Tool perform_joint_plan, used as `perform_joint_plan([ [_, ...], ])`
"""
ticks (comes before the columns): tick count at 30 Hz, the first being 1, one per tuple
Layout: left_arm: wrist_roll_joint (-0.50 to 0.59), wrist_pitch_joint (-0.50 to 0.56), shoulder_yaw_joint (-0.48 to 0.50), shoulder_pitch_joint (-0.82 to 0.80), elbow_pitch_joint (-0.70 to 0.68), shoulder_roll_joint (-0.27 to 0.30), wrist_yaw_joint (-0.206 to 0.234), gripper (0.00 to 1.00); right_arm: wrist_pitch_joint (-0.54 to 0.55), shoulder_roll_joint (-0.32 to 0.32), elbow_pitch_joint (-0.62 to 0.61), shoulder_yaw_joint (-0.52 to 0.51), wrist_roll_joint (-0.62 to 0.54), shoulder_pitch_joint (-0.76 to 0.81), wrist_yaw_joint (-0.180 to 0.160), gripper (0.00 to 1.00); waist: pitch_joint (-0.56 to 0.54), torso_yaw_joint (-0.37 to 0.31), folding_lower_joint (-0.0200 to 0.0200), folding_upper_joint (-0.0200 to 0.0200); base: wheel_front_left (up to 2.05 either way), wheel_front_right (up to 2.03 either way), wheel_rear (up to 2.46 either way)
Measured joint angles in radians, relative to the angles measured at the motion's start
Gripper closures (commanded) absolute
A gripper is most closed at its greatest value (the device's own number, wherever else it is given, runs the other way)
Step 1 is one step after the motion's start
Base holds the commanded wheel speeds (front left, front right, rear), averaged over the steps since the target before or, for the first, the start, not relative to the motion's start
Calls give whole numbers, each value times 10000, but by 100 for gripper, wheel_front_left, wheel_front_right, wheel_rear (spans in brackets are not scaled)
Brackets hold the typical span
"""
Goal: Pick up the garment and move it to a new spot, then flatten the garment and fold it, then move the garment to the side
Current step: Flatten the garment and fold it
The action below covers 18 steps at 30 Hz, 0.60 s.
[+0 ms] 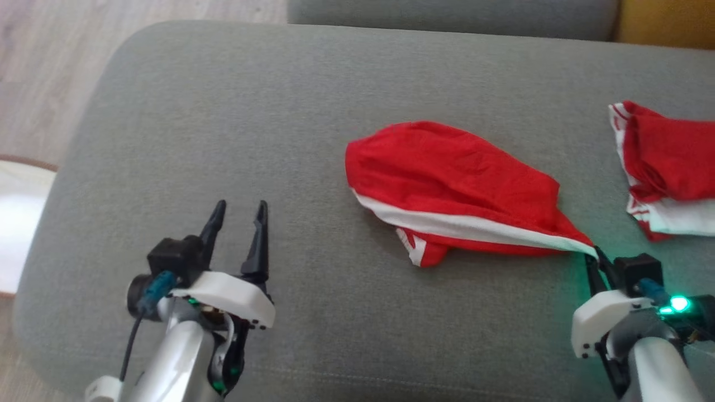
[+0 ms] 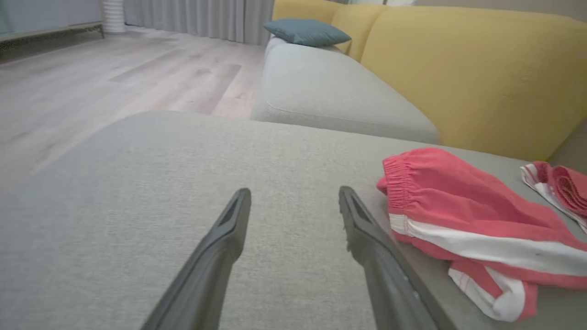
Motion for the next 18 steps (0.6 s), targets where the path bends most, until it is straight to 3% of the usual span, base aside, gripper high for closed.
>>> perform_joint_plan([
  [3, 48, 0, -207, -67, 81, -8, -288, 0, 81, 44, -128, -253, -127, 6, 0, 100, 52, -171, 0, 0, 0, 0, 0],
  [8, 196, 58, -1020, -751, 606, -21, -1179, 0, 128, 144, -236, -646, -330, -78, 0, 100, 268, -558, 0, 0, 0, 0, 0],
  [12, 368, 278, -2226, -1438, 1174, 38, -1724, 0, 127, 303, -196, -550, -291, -342, 0, 100, 470, -939, 0, 0, 0, 0, 0],
  [18, 382, 355, -3252, -1930, 1967, 255, -1766, 0, 127, 305, -169, -372, 105, -585, 0, 100, 670, -1155, 0, 0, 0, 0, 0],
])
